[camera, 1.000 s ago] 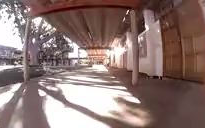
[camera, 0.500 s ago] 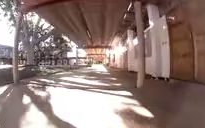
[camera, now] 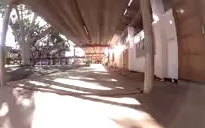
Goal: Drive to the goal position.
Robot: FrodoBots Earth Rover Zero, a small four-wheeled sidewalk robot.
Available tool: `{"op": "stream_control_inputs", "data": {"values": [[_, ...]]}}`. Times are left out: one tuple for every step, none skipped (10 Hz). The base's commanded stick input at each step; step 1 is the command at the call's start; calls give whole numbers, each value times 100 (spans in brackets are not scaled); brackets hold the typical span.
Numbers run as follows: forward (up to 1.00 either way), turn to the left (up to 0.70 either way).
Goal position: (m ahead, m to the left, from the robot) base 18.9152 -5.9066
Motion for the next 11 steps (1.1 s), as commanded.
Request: {"op": "stream_control_inputs", "data": {"values": [[100, 1], [100, 1], [100, 1], [100, 1], [100, 1], [100, 1], [100, 1], [100, 1], [100, 1], [100, 1], [100, 1]]}}
